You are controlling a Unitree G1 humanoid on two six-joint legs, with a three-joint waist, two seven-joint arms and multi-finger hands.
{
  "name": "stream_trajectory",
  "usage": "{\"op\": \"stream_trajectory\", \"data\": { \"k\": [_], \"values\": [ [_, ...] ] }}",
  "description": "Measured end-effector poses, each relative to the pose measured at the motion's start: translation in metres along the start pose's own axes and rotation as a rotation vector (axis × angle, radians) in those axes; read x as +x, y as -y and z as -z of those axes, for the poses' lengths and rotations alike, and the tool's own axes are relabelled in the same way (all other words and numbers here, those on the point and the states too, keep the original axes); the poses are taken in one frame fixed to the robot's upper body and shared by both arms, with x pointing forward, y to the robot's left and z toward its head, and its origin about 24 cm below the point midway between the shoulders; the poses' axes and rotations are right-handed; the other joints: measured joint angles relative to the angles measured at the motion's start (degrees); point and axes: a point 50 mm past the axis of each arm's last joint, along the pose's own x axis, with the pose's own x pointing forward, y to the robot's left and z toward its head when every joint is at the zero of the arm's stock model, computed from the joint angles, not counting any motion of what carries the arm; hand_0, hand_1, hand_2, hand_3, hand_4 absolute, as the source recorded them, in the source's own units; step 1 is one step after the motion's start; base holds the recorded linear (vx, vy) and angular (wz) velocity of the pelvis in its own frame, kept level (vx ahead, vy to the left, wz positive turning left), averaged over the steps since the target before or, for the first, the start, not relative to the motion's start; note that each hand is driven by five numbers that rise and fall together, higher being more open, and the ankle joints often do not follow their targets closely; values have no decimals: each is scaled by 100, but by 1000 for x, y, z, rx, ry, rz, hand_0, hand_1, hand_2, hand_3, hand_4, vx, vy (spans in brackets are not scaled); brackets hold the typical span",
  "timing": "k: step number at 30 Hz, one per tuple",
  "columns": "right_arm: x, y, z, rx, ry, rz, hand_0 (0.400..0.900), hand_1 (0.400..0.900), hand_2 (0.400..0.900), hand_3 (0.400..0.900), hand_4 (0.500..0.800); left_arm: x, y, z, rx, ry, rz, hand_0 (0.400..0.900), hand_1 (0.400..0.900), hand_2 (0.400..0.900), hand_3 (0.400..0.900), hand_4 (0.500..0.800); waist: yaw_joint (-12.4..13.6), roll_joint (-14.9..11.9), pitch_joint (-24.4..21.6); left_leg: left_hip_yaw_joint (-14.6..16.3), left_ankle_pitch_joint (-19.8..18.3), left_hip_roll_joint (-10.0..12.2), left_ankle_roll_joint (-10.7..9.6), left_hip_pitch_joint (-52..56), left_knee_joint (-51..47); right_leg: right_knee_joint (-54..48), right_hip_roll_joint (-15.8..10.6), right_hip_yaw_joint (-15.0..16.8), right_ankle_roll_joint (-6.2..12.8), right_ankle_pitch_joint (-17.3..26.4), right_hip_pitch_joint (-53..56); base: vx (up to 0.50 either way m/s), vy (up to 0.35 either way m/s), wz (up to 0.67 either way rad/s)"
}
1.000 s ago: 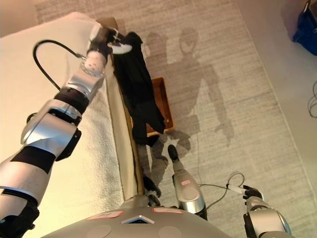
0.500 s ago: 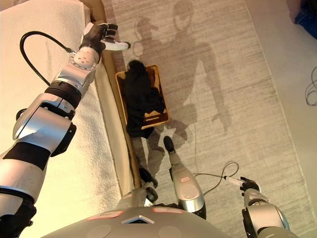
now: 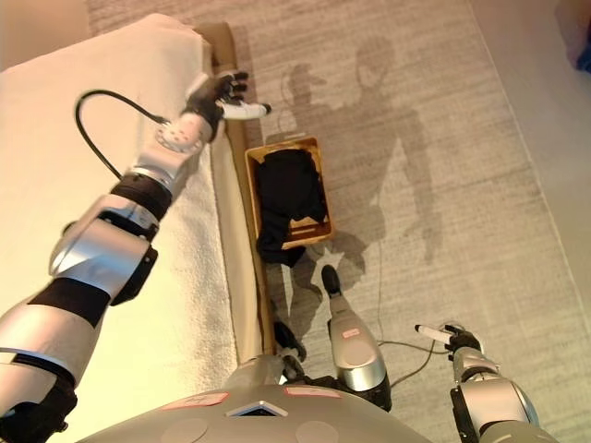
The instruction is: Put the clothes on the bed into the basket.
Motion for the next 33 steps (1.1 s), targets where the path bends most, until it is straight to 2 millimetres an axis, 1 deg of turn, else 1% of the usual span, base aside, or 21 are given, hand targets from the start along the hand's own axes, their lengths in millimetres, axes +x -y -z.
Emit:
{"op": "stream_trajectory", "data": {
  "k": [1, 2, 3, 5, 6, 7, 8, 10, 12, 13, 14, 16, 19, 21, 23, 24, 25, 26, 28, 29, 33],
  "values": [
    [0, 0, -2, 0, 2, -2, 900, 900, 900, 900, 800, -2, 3, 12, -16, -26, 3, 900, 900, 900, 900, 800, 38, 5, -1, -28, -2, 6, -3, 42, 0, -2, -3, -21, -1, -1, 43, -29, -35, 33],
    [0, -1, -4, -7, 12, -6, 900, 900, 900, 900, 800, -7, 9, 30, -72, -55, 1, 900, 900, 900, 900, 800, 54, 4, 1, -102, 4, 15, -12, 113, 0, -4, -15, -90, -17, -10, 146, -26, -26, 30],
    [0, -2, -5, -11, 19, -15, 900, 900, 900, 900, 800, -11, 13, 46, -87, -89, 4, 900, 900, 900, 900, 800, 83, 6, 0, -159, 5, 30, -14, 198, 0, -2, -14, -152, -26, -16, 251, -107, -29, 22],
    [0, -4, -4, -31, 22, -25, 900, 900, 900, 900, 800, -31, 23, 98, -132, -205, 13, 900, 900, 900, 900, 800, 191, -28, -21, -250, 5, 72, -14, 444, 7, -3, 12, -239, -56, -71, 540, -110, -9, 15],
    [0, -3, -1, -48, 21, -22, 900, 900, 900, 900, 800, -40, 27, 118, -132, -263, 20, 900, 900, 900, 900, 800, 274, -28, -86, -289, -10, 87, -25, 447, 10, -18, 4, -262, -56, -154, 557, -42, 18, 14],
    [0, -5, -6, -59, 31, -27, 900, 900, 900, 900, 800, -49, 25, 135, -129, -302, 11, 900, 900, 900, 900, 800, 380, -40, -95, -376, -11, 86, -24, 430, 0, -13, -14, -346, -68, -170, 583, -51, 19, 14],
    [0, -6, -7, -63, 34, -33, 900, 900, 900, 900, 800, -63, 22, 156, -161, -342, -9, 900, 900, 900, 900, 800, 404, -86, -114, -390, -10, 87, -34, 460, 13, -6, -13, -349, -60, -165, 614, -48, 24, 17],
    [0, -7, -10, -87, 49, -38, 900, 900, 900, 900, 800, -91, 17, 196, -156, -463, -31, 900, 900, 900, 900, 800, 642, -157, -174, -496, -1, 88, -47, 502, 40, -7, -17, -450, -55, -168, 716, -34, 30, 20],
    [0, -7, -2, -98, 26, -51, 900, 900, 900, 900, 800, -122, 10, 231, -169, -573, -71, 900, 900, 900, 900, 800, 708, -274, -264, -574, 2, 117, -52, 578, 49, -26, -11, -510, -44, -193, 817, -31, 47, 25],
    [0, -9, -1, -101, 20, -56, 900, 900, 900, 900, 800, -137, 5, 247, -149, -635, -79, 900, 900, 900, 900, 800, 789, -339, -325, -626, 6, 117, -60, 586, 57, -21, -18, -558, -43, -194, 856, -30, 46, 34],
    [-1, -10, 0, -120, 21, -62, 900, 900, 900, 900, 800, -158, 2, 264, -153, -689, -98, 900, 900, 900, 900, 800, 870, -419, -413, -651, 5, 130, -60, 630, 6, -18, -20, -594, -28, -207, 911, -34, 48, 36],
    [-1, -8, 14, -142, -9, -61, 900, 900, 900, 900, 800, -192, 1, 290, -136, -811, -93, 900, 900, 900, 900, 800, 943, -519, -588, -785, 2, 131, -64, 661, 59, -28, -43, -705, -9, -235, 1008, -30, 50, 39],
    [-2, -7, 25, -154, -34, -72, 900, 900, 900, 900, 800, -223, 5, 310, -96, -916, -59, 900, 900, 900, 900, 800, 1155, -649, -744, -976, 2, 81, -62, 644, 58, -29, -125, -882, -8, -238, 1091, -36, 62, 37],
    [-3, -11, 36, -178, -53, -88, 900, 900, 900, 900, 800, -243, 11, 320, -70, -965, -15, 900, 900, 900, 900, 800, 1174, -707, -833, -1104, -12, 50, -38, 620, 41, -31, -202, -994, 35, -272, 1151, -27, 67, 37],
    [-4, -21, 41, -179, -61, -113, 900, 900, 900, 900, 800, -261, 17, 330, -48, -1041, 12, 900, 900, 900, 900, 800, 1191, -736, -904, -1207, -40, 15, 8, 621, 3, -30, -266, -1113, 74, -303, 1212, -14, 45, 28],
    [-4, -22, 43, -179, -65, -117, 900, 900, 900, 900, 800, -263, 18, 332, -45, -1058, 14, 900, 900, 900, 900, 800, 1177, -743, -922, -1227, -47, 10, 18, 621, 3, -30, -275, -1119, 74, -303, 1224, -10, 62, 24],
    [-6, -30, 48, -177, -77, -138, 900, 900, 900, 900, 800, -276, 22, 338, -33, -1105, 30, 900, 900, 900, 900, 800, 1199, -753, -978, -1272, -50, -18, 23, 613, 8, -28, -310, -1168, 79, -316, 1234, -12, 66, 21],
    [-6, -36, 51, -180, -81, -152, 900, 900, 900, 900, 800, -284, 24, 341, -11, -1125, 44, 900, 900, 900, 900, 800, 1214, -758, -991, -1322, -47, -28, 33, 615, 3, -29, -323, -1213, 82, -319, 1250, -15, 88, 25],
    [-8, -43, 58, -184, -97, -173, 900, 900, 900, 900, 800, -291, 27, 344, 13, -1161, 65, 900, 900, 900, 900, 800, 1243, -749, -1009, -1376, -43, -39, 39, 610, 8, -30, -348, -1242, 84, -321, 1274, -15, 65, 18],
    [-9, -46, 60, -201, -101, -182, 900, 900, 900, 900, 800, -294, 29, 345, 24, -1172, 71, 900, 900, 900, 900, 800, 1319, -739, -1009, -1390, -40, -44, 42, 610, 2, -30, -354, -1252, 85, -322, 1280, -17, 60, 18],
    [-10, -48, 64, -241, -102, -193, 900, 900, 900, 900, 800, -293, 32, 345, 39, -1168, 84, 900, 900, 900, 900, 800, 1330, -716, -1020, -1522, -20, -54, 58, 563, 2, -30, -387, -1394, 97, -330, 1300, -16, 44, 16]
  ]
}}
